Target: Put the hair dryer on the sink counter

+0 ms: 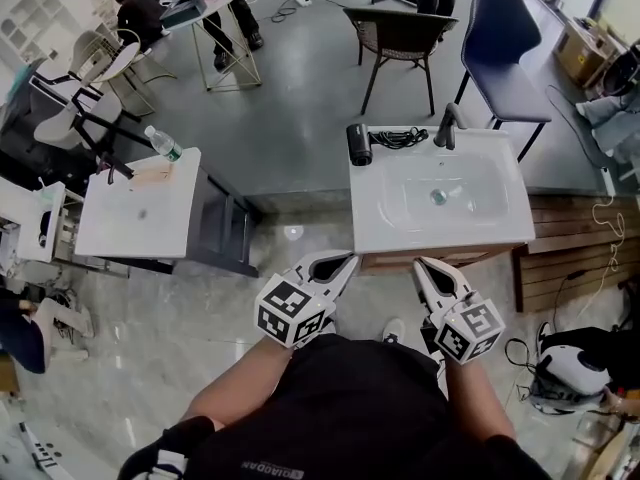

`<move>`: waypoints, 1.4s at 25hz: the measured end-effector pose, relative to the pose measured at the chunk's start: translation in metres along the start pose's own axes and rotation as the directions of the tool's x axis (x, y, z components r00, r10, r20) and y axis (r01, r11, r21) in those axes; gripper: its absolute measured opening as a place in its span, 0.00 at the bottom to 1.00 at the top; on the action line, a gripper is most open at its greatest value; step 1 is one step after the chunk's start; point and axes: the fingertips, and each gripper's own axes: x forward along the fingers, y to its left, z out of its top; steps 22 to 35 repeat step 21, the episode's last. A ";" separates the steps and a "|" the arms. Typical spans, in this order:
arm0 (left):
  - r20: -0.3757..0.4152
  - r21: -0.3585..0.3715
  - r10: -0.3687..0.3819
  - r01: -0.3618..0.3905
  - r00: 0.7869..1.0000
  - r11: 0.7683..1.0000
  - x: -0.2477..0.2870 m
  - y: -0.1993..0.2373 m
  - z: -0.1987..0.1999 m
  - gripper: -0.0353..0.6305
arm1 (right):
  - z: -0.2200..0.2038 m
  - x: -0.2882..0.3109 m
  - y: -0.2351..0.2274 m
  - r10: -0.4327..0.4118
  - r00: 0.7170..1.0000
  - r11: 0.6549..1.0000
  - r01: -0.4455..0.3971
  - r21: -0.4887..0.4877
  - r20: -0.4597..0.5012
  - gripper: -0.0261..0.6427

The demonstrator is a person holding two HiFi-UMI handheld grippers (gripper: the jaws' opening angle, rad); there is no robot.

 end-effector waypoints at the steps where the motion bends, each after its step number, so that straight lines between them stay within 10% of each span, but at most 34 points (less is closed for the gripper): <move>1: 0.002 0.000 -0.002 0.002 1.000 1.000 0.000 0.000 0.001 0.05 | 0.000 -0.001 0.000 -0.001 1.000 1.000 0.001 -0.001 -0.001 0.05; 35: 0.016 0.012 -0.013 0.013 1.000 1.000 -0.001 -0.007 0.006 0.05 | 0.006 -0.007 0.002 -0.007 1.000 1.000 0.007 -0.013 -0.006 0.05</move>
